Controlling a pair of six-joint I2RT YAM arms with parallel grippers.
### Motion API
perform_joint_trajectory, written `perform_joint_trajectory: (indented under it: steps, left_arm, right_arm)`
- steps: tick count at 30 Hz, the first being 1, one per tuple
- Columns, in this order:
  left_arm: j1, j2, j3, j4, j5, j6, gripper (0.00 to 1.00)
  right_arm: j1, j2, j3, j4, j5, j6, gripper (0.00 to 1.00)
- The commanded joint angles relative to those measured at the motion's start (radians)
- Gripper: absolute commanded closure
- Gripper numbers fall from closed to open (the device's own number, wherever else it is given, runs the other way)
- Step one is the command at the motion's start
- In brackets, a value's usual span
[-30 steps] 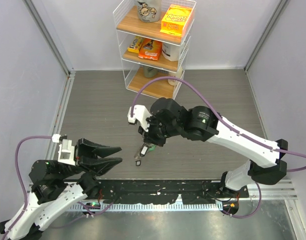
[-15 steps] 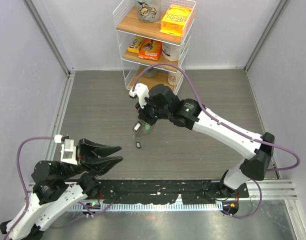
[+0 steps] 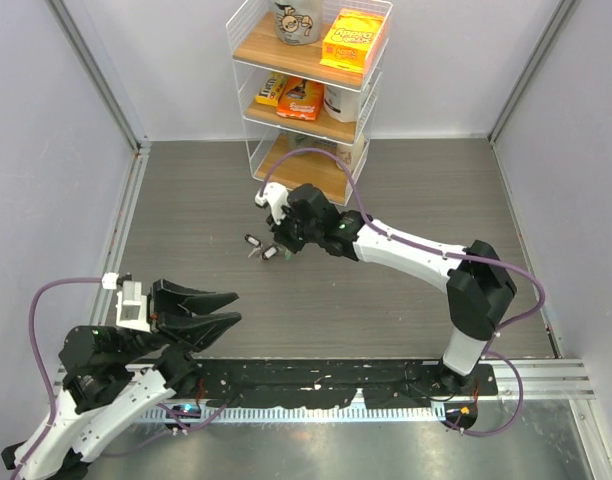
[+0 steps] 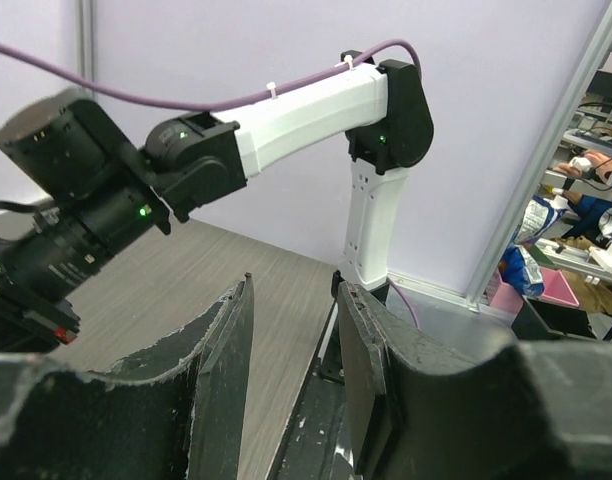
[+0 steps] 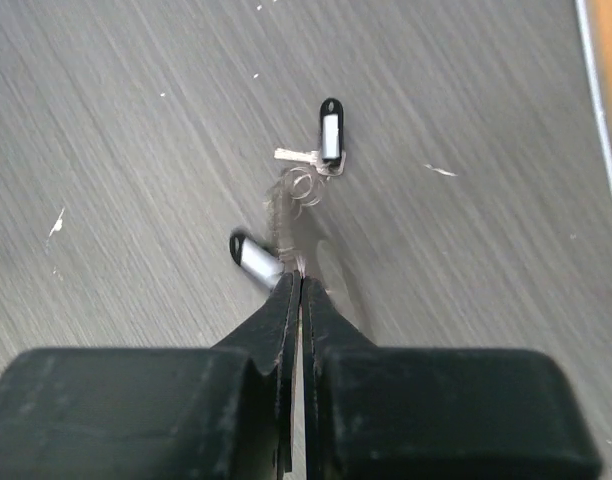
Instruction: Put the keys on the keyring
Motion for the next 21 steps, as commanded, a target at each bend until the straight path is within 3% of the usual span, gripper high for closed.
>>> perform_joint_trajectory:
  steps: [1,10,21]
  left_arm:
    - [0.0,-0.011,0.001,-0.005,-0.021,0.02,0.56]
    - [0.0,0.012,0.001,0.004,-0.014,0.03,0.56]
    - [0.0,0.046,-0.01,0.039,0.002,0.003,0.56]
  right_arm:
    - [-0.013,-0.027,-0.086,0.104,-0.03,-0.027,0.95]
    - [-0.013,-0.135,-0.36,0.162,0.006,0.012,0.95]
    - [-0.041,-0.238,-0.492,0.11,0.169,0.166,0.95]
